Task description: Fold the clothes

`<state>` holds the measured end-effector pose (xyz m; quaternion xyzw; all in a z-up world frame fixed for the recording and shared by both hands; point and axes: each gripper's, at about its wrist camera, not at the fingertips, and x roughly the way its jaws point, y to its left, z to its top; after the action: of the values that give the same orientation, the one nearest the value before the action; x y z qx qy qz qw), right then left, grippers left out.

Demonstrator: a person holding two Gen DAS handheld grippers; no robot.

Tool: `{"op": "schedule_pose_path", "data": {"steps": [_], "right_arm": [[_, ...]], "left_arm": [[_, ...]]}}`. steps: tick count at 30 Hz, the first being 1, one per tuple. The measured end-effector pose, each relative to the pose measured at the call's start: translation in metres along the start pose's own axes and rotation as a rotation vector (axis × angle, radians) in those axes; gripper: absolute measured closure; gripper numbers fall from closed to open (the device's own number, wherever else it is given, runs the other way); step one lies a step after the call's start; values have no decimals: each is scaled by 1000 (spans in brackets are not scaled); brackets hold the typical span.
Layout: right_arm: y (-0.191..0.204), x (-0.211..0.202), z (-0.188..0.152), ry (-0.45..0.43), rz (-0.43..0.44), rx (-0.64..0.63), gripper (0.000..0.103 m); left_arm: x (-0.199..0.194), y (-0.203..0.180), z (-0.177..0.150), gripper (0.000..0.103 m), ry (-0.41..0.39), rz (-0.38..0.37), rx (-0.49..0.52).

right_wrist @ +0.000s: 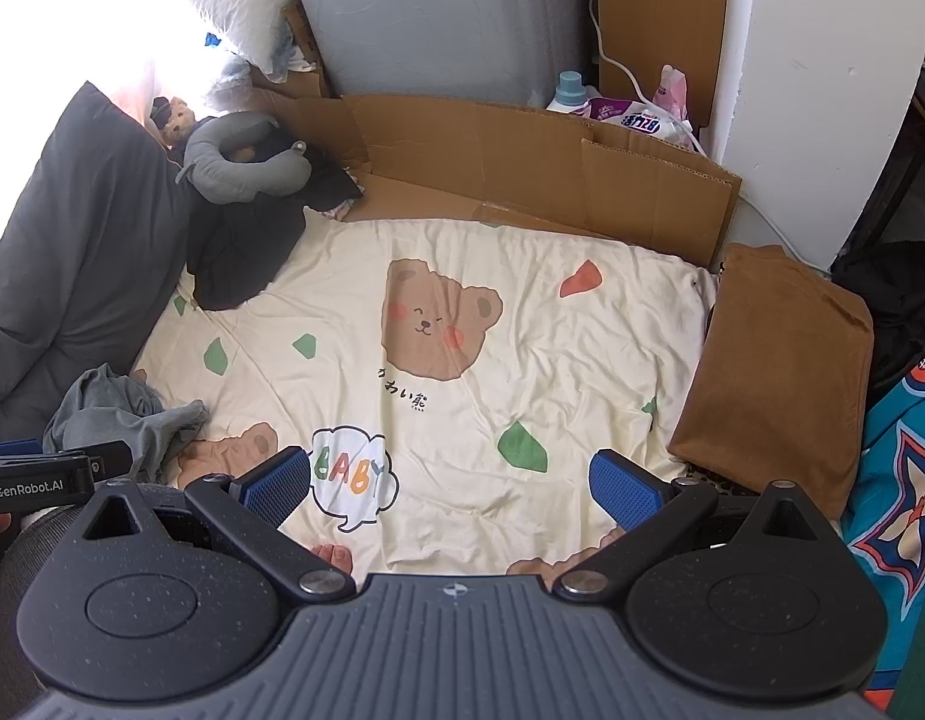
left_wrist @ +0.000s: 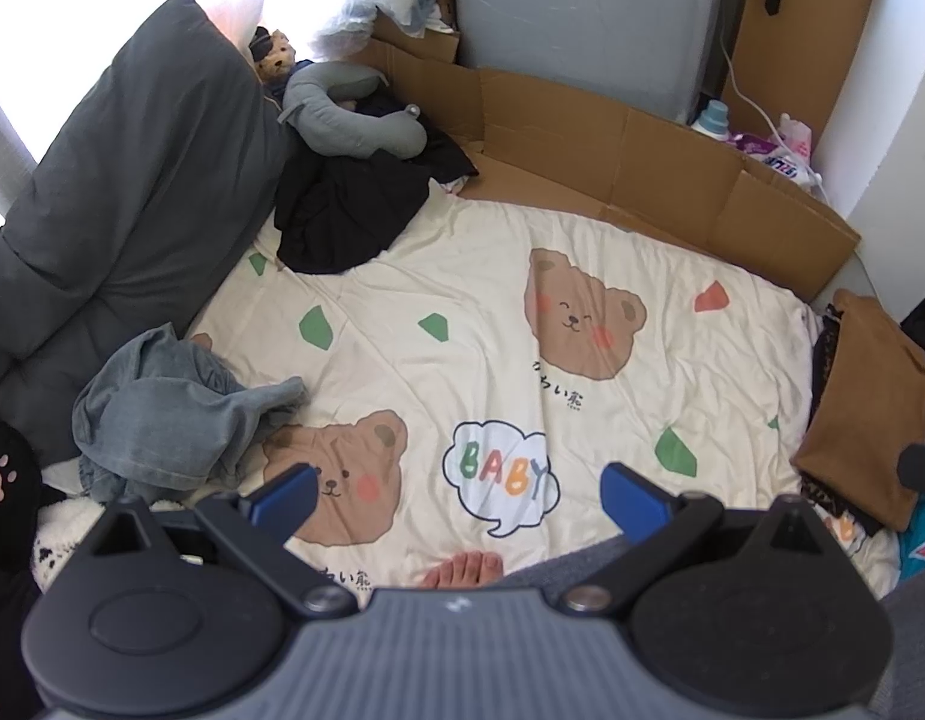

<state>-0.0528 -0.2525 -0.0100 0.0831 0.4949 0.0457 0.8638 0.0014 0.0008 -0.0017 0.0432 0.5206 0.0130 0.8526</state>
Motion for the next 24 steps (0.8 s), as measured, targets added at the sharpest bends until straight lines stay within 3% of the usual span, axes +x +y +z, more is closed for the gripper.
{"op": "schedule_pose_path", "data": {"steps": [5, 24], "right_arm": [[-6, 0, 1, 1, 30, 35, 1], [-2, -2, 0, -4, 3, 17, 1]], "left_arm": [[-2, 1, -2, 1, -13, 9, 6], [-2, 7, -3, 1, -9, -8, -1]]}}
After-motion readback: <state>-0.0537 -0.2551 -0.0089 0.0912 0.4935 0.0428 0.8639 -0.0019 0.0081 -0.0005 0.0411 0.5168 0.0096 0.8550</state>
